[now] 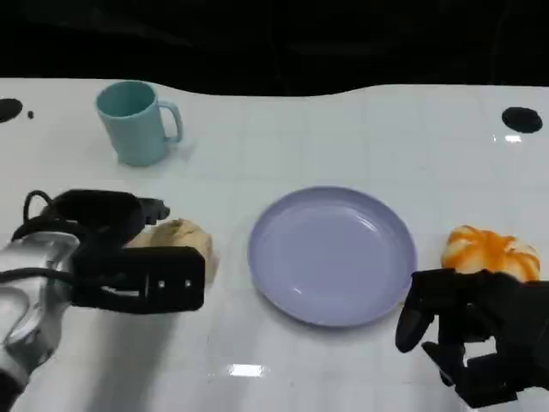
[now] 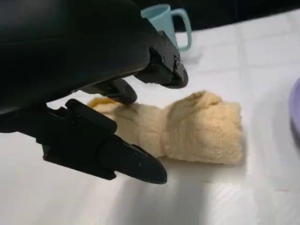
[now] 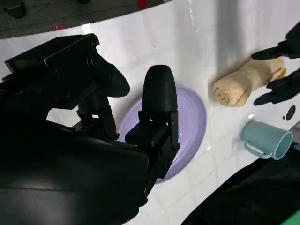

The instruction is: Grasp the towel on the left side of the plate with the left hand and place it into the plate.

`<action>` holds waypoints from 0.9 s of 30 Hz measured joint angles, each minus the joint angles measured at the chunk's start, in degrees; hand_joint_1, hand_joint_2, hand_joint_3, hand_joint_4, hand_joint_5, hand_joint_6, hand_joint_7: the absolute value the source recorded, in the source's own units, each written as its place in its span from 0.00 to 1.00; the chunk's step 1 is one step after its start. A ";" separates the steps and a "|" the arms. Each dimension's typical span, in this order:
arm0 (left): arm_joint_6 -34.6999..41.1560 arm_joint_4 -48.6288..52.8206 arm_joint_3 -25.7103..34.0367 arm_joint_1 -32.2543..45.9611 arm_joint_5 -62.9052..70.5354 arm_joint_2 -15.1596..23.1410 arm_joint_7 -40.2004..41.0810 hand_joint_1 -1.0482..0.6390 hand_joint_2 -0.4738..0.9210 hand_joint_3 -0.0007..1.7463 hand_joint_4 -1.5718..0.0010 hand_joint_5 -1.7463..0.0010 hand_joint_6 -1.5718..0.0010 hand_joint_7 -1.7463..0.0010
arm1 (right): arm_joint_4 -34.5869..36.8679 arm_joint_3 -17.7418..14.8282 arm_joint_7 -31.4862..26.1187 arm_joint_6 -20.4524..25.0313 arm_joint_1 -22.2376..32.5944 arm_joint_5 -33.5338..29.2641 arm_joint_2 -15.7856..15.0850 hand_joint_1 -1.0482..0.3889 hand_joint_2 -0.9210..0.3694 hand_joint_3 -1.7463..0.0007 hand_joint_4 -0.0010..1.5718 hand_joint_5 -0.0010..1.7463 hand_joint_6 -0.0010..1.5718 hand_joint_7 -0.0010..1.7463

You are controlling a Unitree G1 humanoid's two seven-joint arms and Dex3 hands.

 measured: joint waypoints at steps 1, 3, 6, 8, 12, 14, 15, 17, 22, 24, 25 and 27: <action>-0.44 2.37 -0.41 -0.86 0.33 -0.71 0.47 0.32 0.97 0.01 0.60 0.93 0.68 0.98 | 0.06 0.01 0.00 -0.18 0.00 -0.03 0.02 0.75 0.27 0.38 0.45 1.00 0.44 0.84; -2.44 7.69 -0.83 -2.53 0.42 -1.83 2.86 0.33 0.98 0.00 0.57 0.93 0.64 0.97 | 0.12 0.03 -0.02 -0.63 0.04 -0.11 0.03 0.74 0.27 0.38 0.46 1.00 0.44 0.83; -6.47 15.82 -0.83 -4.97 -0.32 -3.26 7.01 0.36 1.00 0.02 0.50 0.93 0.55 0.97 | 0.17 0.04 -0.02 -1.07 0.19 -0.15 0.04 0.75 0.28 0.38 0.46 1.00 0.44 0.83; -8.54 19.73 -0.62 -5.73 -1.51 -3.87 8.78 0.39 1.00 0.03 0.44 0.91 0.50 0.96 | 0.17 0.02 -0.02 -1.37 0.30 -0.14 0.04 0.75 0.28 0.38 0.46 1.00 0.44 0.83; -11.71 25.01 -0.39 -6.20 -3.40 -4.88 11.93 0.47 1.00 0.07 0.48 0.53 0.36 0.98 | 0.17 0.02 -0.01 -1.35 0.30 -0.14 0.04 0.75 0.28 0.37 0.46 0.99 0.44 0.83; -13.01 26.67 -0.39 -6.73 -3.65 -5.23 13.91 0.49 0.99 0.07 0.44 0.28 0.25 0.95 | 0.16 0.02 -0.01 -1.30 0.27 -0.14 0.04 0.75 0.28 0.37 0.46 0.99 0.44 0.83; -13.61 27.32 -0.40 -6.76 -3.68 -5.33 15.18 0.50 0.99 0.06 0.43 0.22 0.22 0.94 | 0.16 0.01 -0.02 -1.30 0.27 -0.13 0.04 0.75 0.28 0.37 0.46 0.99 0.44 0.83; -14.86 28.05 -0.43 -6.75 -3.66 -5.47 17.79 0.50 0.99 0.05 0.45 0.09 0.27 0.75 | 0.16 0.00 -0.01 -1.31 0.30 -0.13 0.04 0.75 0.28 0.37 0.46 0.99 0.44 0.83; -17.95 28.24 -0.45 -6.48 -3.53 -5.52 24.10 0.52 0.84 0.43 0.44 0.00 0.58 0.04 | 0.15 -0.05 -0.01 -1.31 0.32 -0.12 0.04 0.75 0.28 0.37 0.46 0.99 0.44 0.83; -18.69 27.90 -0.34 -6.00 -3.66 -5.53 25.78 0.51 0.82 0.44 0.46 0.00 0.58 0.07 | 0.16 -0.07 -0.01 -1.31 0.32 -0.10 0.04 0.75 0.28 0.37 0.46 0.99 0.44 0.83; -18.76 27.47 0.05 -5.56 -4.08 -5.59 26.22 0.51 0.82 0.44 0.46 0.00 0.58 0.06 | 0.15 -0.08 -0.01 -1.32 0.32 -0.09 0.04 0.75 0.28 0.37 0.46 0.99 0.44 0.83; -18.68 26.76 1.21 -4.95 -5.32 -6.02 27.00 0.51 0.82 0.45 0.44 0.00 0.59 0.02 | 0.15 -0.09 -0.01 -1.31 0.33 -0.09 0.04 0.75 0.28 0.37 0.46 1.00 0.44 0.83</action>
